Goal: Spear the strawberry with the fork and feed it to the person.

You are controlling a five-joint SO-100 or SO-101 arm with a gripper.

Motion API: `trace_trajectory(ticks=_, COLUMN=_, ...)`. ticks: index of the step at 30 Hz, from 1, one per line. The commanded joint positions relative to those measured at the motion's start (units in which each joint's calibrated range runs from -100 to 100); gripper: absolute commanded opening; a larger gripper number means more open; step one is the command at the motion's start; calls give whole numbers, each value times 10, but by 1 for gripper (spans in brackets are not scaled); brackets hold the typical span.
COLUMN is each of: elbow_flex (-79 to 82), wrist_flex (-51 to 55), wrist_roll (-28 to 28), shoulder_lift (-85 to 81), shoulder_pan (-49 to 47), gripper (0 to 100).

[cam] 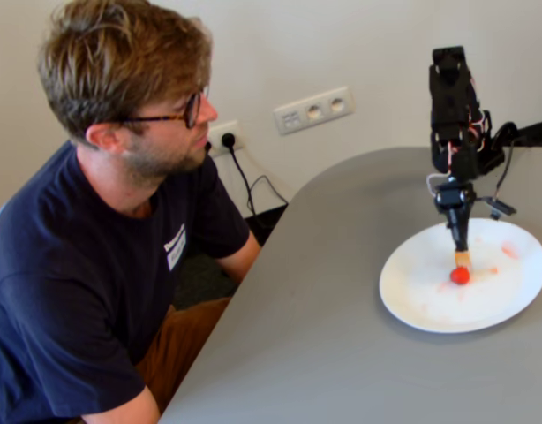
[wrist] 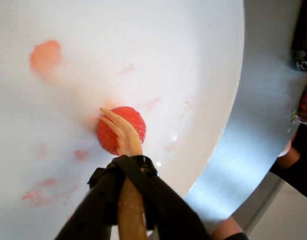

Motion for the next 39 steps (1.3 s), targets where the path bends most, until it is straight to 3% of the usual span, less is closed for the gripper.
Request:
trace_trajectory(ticks=1, elbow_flex=2, wrist_flex=35, wrist_roll=1, shoulder_lift=21, shoulder_pan=-5, gripper=1)
trace_trajectory(ticks=11, elbow_flex=-6, wrist_flex=35, wrist_roll=0, shoulder_lift=13, shoulder_pan=-4, gripper=1)
trace_trajectory(ticks=22, elbow_flex=-222, wrist_flex=70, wrist_roll=-2, shoulder_lift=4, shoulder_pan=2, gripper=1)
trace_trajectory(ticks=28, elbow_flex=-254, wrist_flex=93, wrist_roll=2, shoulder_lift=-148, shoulder_pan=2, gripper=1)
trace_trajectory(ticks=34, elbow_flex=-239, wrist_flex=154, wrist_roll=2, shoulder_lift=-404, shoulder_pan=2, gripper=1)
trace_trajectory(ticks=35, elbow_flex=-239, wrist_flex=199, wrist_roll=3, shoulder_lift=-497, shoulder_pan=28, gripper=1)
trace_trajectory(ticks=39, elbow_flex=-231, wrist_flex=192, wrist_roll=2, shoulder_lift=-541, shoulder_pan=117, gripper=1)
